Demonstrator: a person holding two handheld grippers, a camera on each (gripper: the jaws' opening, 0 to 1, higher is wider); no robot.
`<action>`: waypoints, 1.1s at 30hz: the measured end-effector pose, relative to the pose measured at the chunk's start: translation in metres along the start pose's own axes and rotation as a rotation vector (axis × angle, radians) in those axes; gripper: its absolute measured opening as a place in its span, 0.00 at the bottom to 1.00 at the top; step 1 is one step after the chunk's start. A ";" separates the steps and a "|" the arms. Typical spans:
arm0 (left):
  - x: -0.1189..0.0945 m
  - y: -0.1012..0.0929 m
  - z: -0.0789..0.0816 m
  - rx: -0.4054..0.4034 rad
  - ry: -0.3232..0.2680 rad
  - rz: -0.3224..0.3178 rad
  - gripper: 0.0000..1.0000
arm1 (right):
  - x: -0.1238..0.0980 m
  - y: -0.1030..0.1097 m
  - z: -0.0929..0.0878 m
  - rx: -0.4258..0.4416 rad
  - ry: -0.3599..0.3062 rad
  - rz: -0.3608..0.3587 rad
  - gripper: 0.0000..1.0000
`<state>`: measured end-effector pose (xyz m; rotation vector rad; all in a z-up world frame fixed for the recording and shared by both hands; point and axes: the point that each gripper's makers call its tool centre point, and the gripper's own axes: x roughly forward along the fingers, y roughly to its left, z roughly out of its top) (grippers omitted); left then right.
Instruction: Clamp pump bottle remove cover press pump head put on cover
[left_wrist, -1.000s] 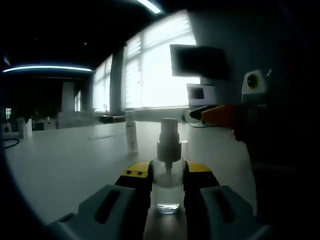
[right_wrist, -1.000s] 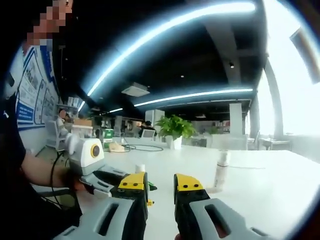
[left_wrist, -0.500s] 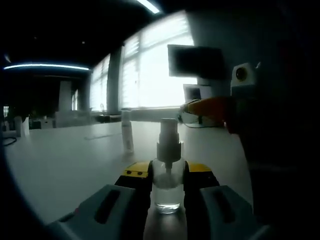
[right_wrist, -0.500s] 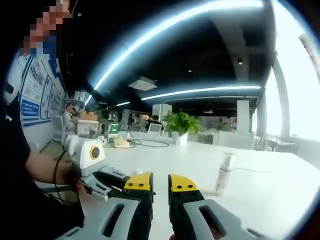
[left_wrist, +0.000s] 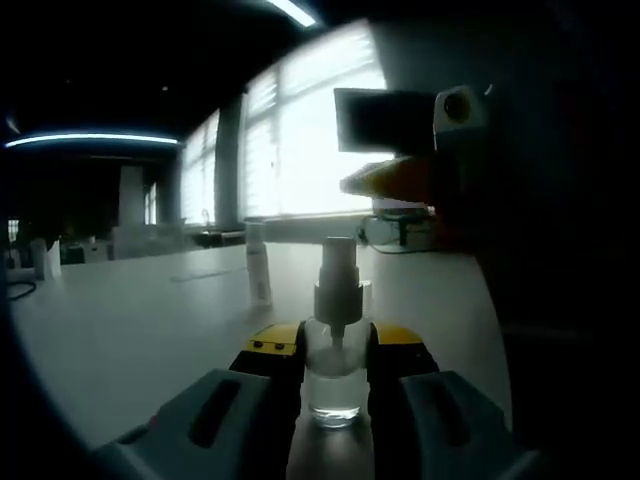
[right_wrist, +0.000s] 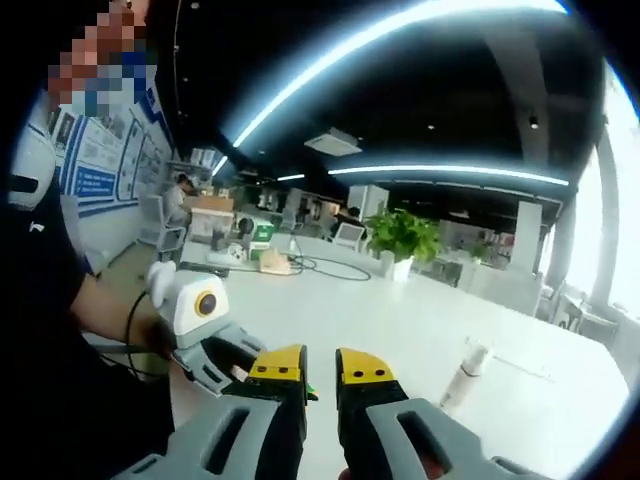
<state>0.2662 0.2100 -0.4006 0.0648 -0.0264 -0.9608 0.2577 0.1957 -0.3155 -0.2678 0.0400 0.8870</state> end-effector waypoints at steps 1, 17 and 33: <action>0.000 -0.001 0.000 0.001 0.000 -0.003 0.15 | 0.001 0.000 0.000 -0.006 0.005 0.003 0.07; -0.002 0.001 0.007 -0.051 -0.033 -0.008 0.15 | 0.005 0.007 0.003 -0.070 0.052 0.069 0.07; -0.003 -0.001 0.006 -0.057 -0.040 -0.011 0.15 | 0.016 0.029 0.021 -0.425 0.293 0.309 0.00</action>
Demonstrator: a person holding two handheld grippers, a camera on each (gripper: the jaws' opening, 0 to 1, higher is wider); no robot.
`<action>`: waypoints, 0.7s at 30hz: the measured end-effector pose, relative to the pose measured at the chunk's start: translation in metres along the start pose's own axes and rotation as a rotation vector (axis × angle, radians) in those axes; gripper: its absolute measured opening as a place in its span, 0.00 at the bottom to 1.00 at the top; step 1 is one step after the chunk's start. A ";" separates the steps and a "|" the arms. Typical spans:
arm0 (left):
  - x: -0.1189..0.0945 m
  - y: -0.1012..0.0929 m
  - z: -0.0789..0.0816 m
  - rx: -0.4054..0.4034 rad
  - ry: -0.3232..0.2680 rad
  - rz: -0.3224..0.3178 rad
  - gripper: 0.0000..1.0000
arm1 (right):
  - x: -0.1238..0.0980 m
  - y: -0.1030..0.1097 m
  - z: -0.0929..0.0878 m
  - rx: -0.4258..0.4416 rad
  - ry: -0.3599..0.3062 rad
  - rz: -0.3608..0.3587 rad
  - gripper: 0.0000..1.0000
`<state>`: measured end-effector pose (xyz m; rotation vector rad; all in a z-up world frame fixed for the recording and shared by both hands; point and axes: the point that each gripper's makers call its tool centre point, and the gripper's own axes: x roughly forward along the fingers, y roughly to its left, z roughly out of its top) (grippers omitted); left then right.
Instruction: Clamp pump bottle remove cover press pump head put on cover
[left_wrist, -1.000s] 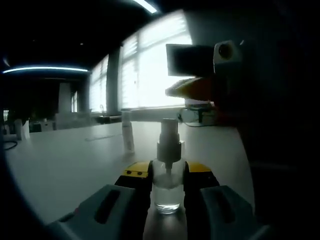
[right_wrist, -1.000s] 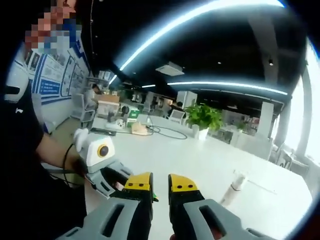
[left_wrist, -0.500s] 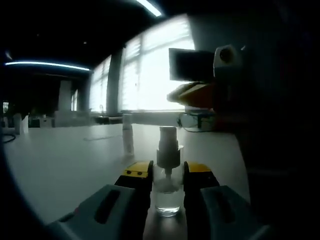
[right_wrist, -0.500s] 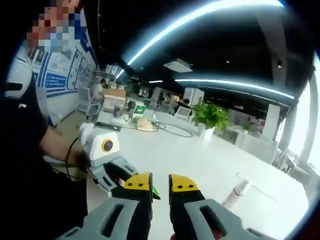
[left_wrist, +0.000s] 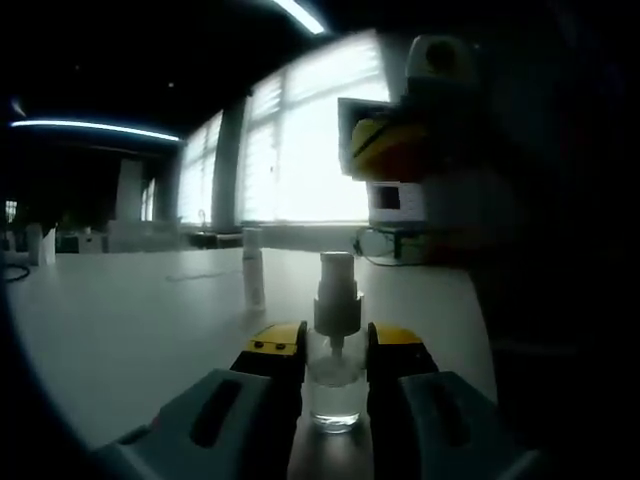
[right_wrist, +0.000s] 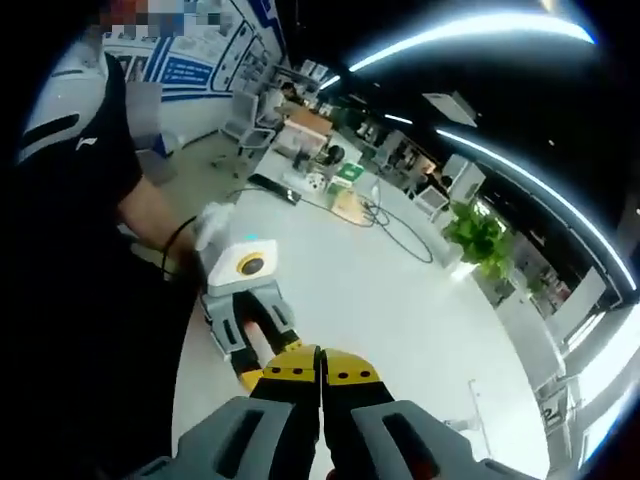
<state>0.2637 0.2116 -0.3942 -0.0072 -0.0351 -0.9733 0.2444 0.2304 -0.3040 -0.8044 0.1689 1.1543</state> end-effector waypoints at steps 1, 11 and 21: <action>0.000 0.000 0.000 0.002 0.001 0.001 0.14 | 0.001 -0.001 -0.001 -0.013 0.014 0.007 0.00; 0.000 0.001 -0.001 0.004 0.001 0.000 0.15 | 0.011 -0.002 -0.009 -0.143 0.121 0.106 0.00; 0.001 0.000 -0.001 0.003 0.001 0.010 0.15 | 0.015 0.001 -0.009 -0.169 0.162 0.219 0.00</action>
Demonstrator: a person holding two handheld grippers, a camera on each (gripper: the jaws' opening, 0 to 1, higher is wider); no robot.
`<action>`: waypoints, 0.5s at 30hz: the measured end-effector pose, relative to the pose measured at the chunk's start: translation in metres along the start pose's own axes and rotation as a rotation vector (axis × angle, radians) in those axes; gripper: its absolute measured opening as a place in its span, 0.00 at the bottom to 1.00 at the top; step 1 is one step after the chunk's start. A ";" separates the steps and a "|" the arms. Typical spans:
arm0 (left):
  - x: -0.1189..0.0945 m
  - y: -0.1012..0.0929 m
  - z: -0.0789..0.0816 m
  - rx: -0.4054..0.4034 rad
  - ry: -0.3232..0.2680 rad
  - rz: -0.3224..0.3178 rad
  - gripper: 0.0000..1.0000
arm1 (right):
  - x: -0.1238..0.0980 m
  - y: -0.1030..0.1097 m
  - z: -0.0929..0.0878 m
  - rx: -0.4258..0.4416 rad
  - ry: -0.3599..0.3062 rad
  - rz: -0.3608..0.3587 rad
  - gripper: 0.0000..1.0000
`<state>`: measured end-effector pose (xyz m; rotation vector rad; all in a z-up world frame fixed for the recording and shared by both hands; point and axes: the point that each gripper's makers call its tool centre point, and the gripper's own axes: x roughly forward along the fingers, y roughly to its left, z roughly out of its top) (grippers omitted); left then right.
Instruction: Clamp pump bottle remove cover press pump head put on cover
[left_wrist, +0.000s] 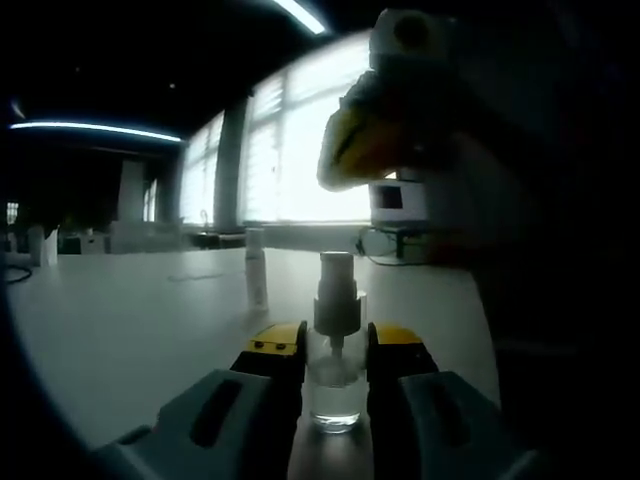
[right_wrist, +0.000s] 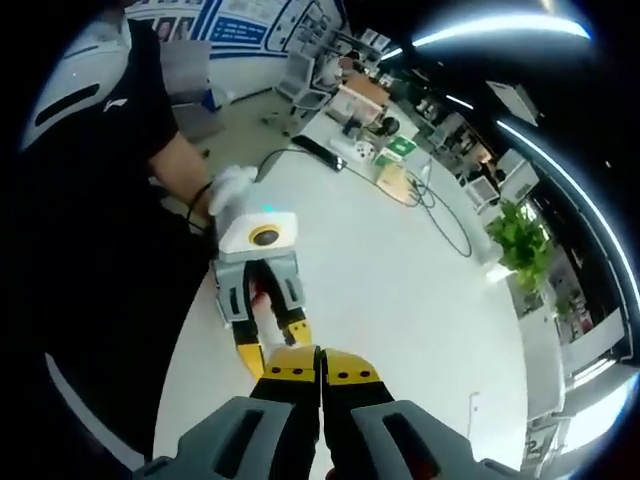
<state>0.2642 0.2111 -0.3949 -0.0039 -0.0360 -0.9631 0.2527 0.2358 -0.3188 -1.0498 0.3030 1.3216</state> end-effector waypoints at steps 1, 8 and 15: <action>0.000 0.000 0.000 -0.001 0.000 0.000 0.15 | 0.001 0.001 -0.001 -0.007 0.013 0.014 0.00; 0.000 0.000 0.000 0.005 -0.004 -0.002 0.15 | 0.005 0.003 -0.008 -0.066 0.081 0.068 0.00; 0.000 0.000 0.000 0.003 -0.005 -0.003 0.15 | 0.012 0.007 0.001 -0.076 0.110 0.164 0.00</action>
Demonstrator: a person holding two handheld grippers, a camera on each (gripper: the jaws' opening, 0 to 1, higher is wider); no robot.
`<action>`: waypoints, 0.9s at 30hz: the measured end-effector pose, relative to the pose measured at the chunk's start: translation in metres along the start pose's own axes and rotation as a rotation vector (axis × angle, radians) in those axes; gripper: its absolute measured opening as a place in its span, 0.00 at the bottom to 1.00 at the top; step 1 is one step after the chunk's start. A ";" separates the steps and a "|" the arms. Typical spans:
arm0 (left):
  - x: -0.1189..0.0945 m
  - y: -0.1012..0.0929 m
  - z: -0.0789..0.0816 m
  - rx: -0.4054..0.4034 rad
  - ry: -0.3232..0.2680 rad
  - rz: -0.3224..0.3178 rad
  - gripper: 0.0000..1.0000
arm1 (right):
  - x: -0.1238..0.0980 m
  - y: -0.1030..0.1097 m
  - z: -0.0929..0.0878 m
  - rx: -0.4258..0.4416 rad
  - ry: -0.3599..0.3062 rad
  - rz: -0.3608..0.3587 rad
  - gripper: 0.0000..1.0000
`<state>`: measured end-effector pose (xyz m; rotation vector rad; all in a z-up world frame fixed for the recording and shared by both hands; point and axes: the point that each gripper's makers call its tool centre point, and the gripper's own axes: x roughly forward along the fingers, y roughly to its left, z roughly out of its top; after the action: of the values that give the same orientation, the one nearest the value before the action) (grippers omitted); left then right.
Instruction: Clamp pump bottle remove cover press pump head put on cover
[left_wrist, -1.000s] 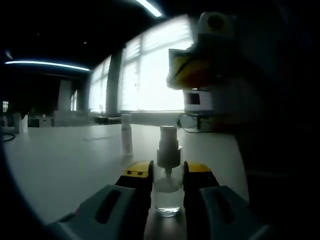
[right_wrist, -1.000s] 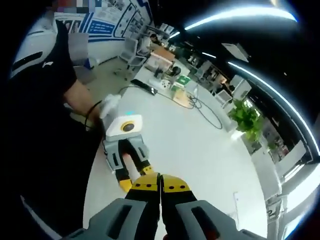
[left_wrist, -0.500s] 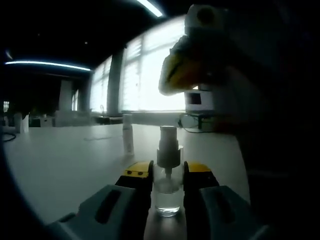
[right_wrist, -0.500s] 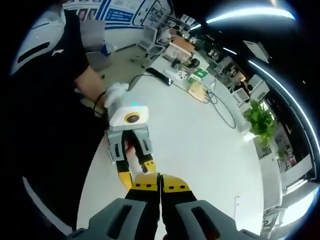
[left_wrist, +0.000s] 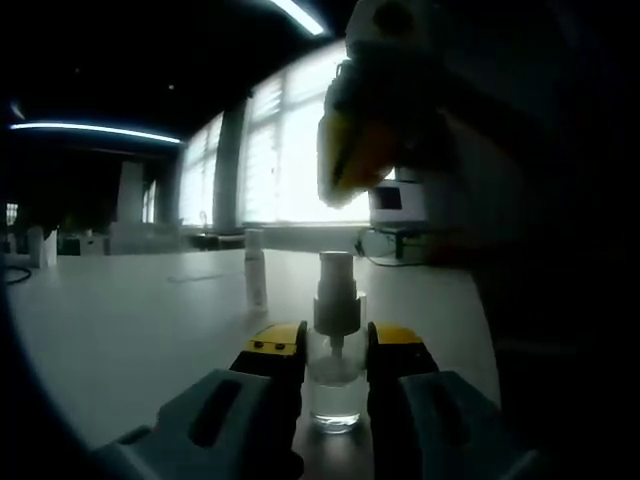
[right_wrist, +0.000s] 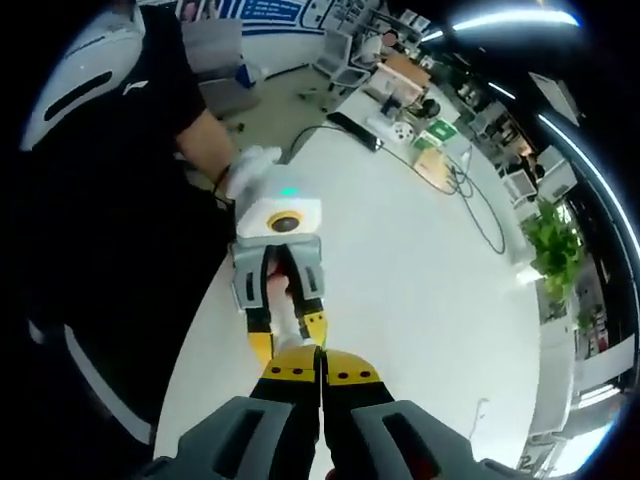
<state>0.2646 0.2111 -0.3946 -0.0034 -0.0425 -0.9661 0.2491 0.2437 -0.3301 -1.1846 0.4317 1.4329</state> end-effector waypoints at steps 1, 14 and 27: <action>0.000 0.000 0.000 0.001 0.000 0.000 0.15 | 0.002 0.002 0.000 -0.009 0.018 0.021 0.00; -0.001 0.001 0.000 0.001 -0.002 -0.001 0.15 | 0.012 0.006 0.004 -0.047 0.125 0.143 0.00; 0.000 0.001 0.000 0.000 -0.002 -0.002 0.15 | 0.017 0.009 -0.009 -0.074 0.231 0.223 0.00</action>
<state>0.2649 0.2117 -0.3947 -0.0041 -0.0445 -0.9682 0.2476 0.2427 -0.3511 -1.4033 0.6935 1.5174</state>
